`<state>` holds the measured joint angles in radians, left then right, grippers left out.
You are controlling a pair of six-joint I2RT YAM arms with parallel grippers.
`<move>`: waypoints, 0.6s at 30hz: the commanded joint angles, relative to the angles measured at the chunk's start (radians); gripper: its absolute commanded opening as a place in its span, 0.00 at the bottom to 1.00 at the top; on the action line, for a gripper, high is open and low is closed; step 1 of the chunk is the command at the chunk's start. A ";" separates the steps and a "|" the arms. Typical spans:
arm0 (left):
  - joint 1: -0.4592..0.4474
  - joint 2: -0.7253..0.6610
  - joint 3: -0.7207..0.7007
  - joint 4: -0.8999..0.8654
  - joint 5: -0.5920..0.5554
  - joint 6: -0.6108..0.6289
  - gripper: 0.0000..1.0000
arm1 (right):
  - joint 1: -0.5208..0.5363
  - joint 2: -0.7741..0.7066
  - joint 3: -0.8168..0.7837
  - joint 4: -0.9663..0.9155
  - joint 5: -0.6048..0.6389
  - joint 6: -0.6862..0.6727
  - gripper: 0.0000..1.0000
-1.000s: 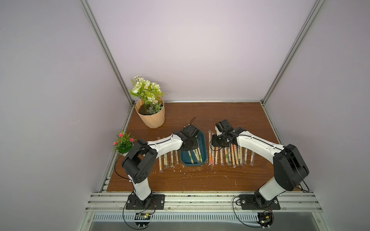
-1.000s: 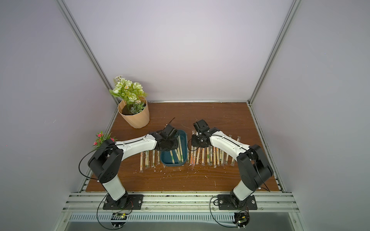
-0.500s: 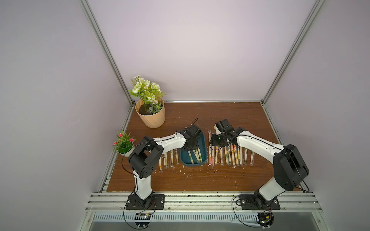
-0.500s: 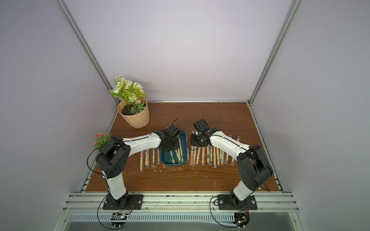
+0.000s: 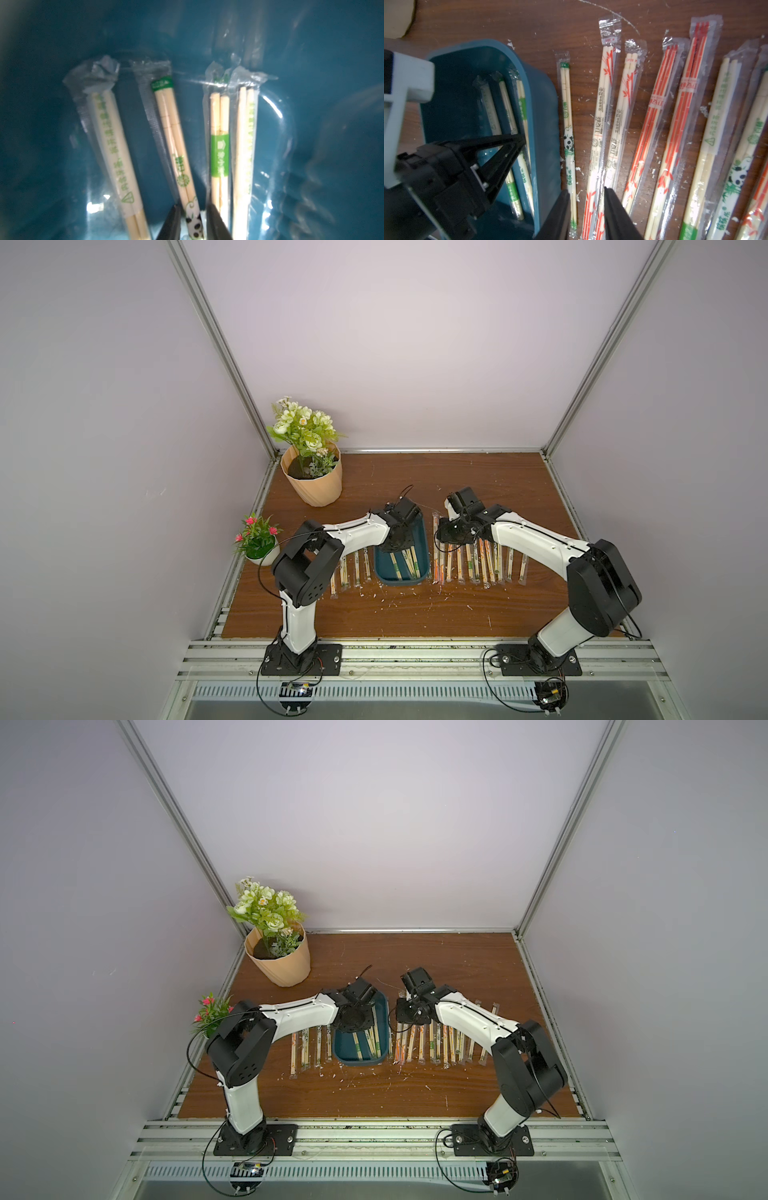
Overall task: Take the paired disposable chopsticks out of the storage box
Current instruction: Pick up the paired disposable chopsticks from the storage box.
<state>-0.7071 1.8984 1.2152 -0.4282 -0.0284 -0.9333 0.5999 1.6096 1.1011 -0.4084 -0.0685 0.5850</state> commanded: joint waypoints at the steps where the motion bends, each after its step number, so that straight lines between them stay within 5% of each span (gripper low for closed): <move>1: -0.012 0.042 -0.004 -0.066 0.001 0.018 0.17 | -0.001 -0.046 0.031 -0.013 -0.003 0.002 0.33; 10: -0.014 0.013 -0.002 -0.056 0.007 0.049 0.02 | -0.002 -0.063 0.023 -0.018 0.004 0.006 0.33; 18: -0.014 -0.024 0.027 -0.061 -0.011 0.086 0.01 | -0.001 -0.063 0.022 -0.020 0.004 0.012 0.32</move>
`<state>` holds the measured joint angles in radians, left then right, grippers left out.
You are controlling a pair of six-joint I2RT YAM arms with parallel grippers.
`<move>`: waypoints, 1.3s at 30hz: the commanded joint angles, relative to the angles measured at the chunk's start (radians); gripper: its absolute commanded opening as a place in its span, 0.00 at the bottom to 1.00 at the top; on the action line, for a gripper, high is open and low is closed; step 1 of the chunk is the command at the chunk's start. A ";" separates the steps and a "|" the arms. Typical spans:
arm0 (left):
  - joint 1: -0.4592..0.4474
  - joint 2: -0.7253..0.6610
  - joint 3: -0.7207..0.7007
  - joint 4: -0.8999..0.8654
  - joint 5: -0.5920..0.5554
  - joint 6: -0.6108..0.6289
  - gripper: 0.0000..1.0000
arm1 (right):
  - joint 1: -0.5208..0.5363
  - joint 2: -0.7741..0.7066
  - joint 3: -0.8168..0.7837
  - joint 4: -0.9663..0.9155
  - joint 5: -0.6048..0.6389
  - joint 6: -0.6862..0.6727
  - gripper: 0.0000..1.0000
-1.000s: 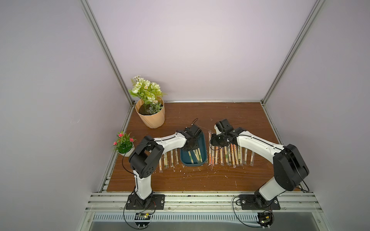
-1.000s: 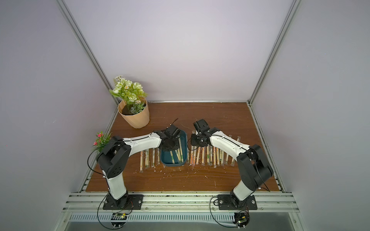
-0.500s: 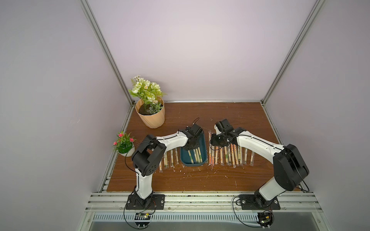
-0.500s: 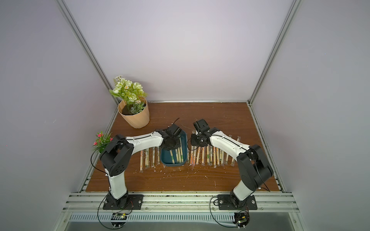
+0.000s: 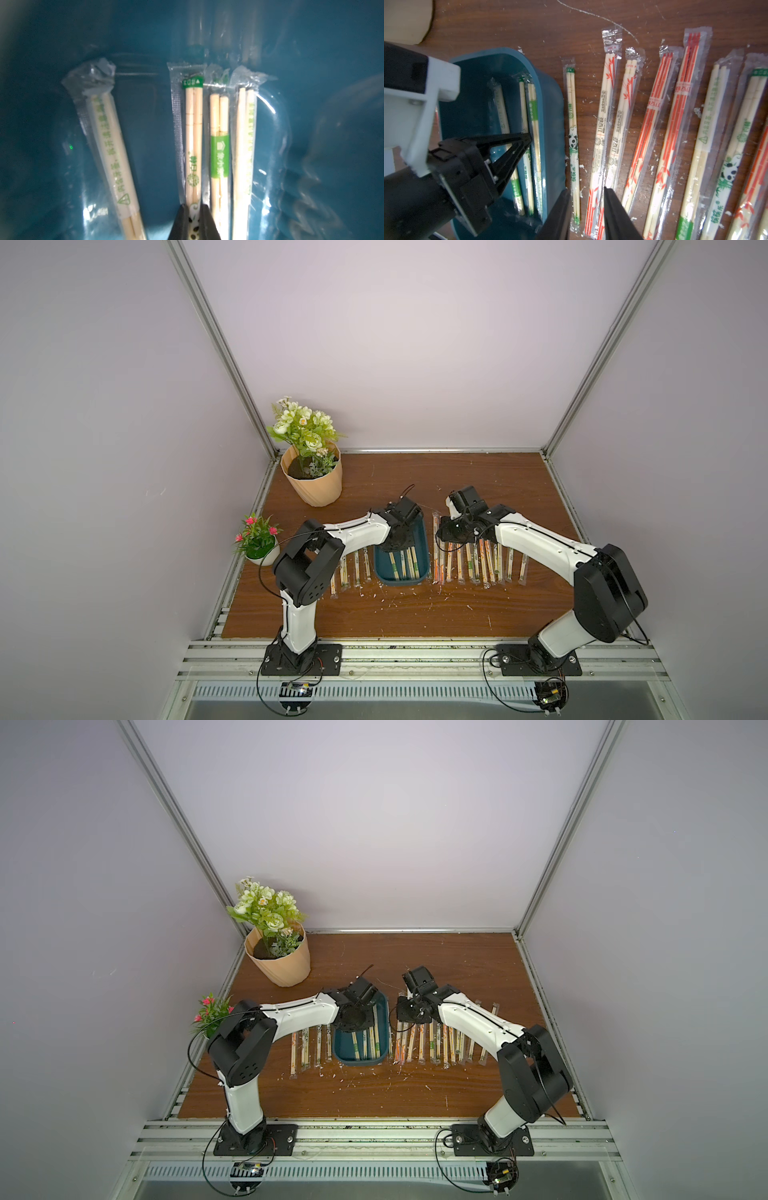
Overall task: Take the paired disposable chopsticks out of the storage box
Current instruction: Pick up the paired disposable chopsticks from the storage box, then place the paired disposable chopsticks at the center of the board.
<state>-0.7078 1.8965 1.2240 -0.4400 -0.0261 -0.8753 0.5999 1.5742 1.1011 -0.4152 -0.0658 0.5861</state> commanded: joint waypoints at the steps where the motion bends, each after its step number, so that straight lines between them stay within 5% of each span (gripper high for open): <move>1: -0.013 -0.024 0.020 -0.049 -0.015 0.031 0.01 | -0.001 -0.028 0.023 -0.014 0.001 0.011 0.32; 25: 0.010 -0.145 0.120 -0.147 -0.129 0.134 0.01 | -0.002 -0.024 0.040 -0.022 -0.006 0.002 0.32; 39: 0.246 -0.440 -0.187 -0.136 -0.210 0.258 0.01 | 0.000 -0.018 0.046 -0.013 -0.021 0.003 0.32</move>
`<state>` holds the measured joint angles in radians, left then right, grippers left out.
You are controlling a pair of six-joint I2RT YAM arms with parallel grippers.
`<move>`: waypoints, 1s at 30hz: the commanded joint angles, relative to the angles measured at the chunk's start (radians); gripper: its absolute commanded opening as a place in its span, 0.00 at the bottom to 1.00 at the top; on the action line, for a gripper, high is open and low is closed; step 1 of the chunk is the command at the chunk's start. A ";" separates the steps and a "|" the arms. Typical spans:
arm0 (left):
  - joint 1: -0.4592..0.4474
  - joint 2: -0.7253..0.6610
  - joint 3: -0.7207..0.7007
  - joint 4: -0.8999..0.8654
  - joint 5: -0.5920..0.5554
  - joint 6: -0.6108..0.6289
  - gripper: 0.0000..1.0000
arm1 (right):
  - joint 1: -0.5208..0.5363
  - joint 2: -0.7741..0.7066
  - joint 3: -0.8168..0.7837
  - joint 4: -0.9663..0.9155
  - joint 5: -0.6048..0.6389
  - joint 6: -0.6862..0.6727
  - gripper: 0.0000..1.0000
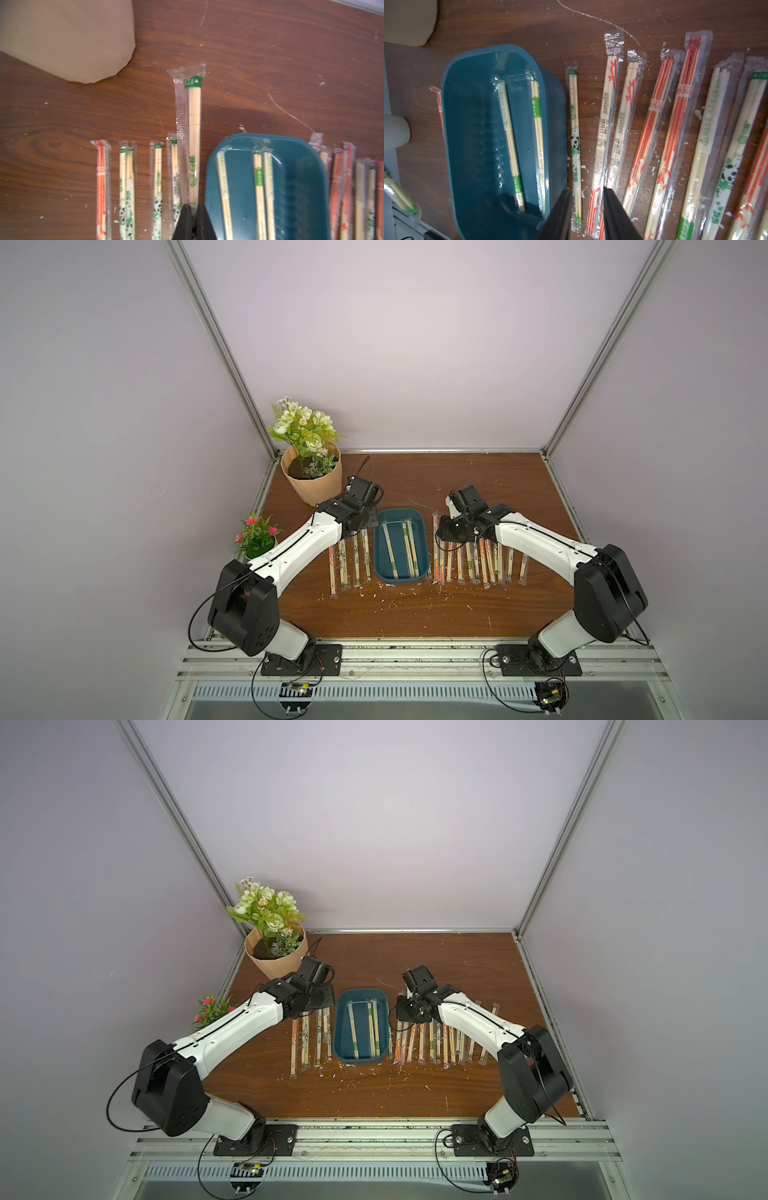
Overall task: Take the paired disposable chopsticks out of the storage box
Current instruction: Place the paired disposable chopsticks at the center of the board.
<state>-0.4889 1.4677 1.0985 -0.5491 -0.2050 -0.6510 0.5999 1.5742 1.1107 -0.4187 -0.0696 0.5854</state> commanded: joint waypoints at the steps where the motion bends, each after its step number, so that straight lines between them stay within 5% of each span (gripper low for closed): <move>1: 0.042 -0.019 -0.092 -0.014 -0.028 0.027 0.01 | -0.001 -0.018 0.038 -0.009 -0.021 0.004 0.32; 13: 0.082 0.055 -0.192 0.063 -0.036 0.028 0.01 | 0.000 -0.016 0.034 -0.005 -0.033 0.006 0.32; 23: 0.082 0.108 -0.174 0.049 -0.036 0.034 0.46 | 0.002 -0.016 0.021 0.001 -0.039 0.004 0.32; 30: 0.082 0.041 -0.080 0.011 0.042 0.037 0.50 | 0.002 -0.022 0.008 0.006 -0.039 0.003 0.32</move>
<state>-0.4164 1.5555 0.9688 -0.5079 -0.2058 -0.6231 0.6003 1.5742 1.1126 -0.4149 -0.0891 0.5854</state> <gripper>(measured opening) 0.501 0.319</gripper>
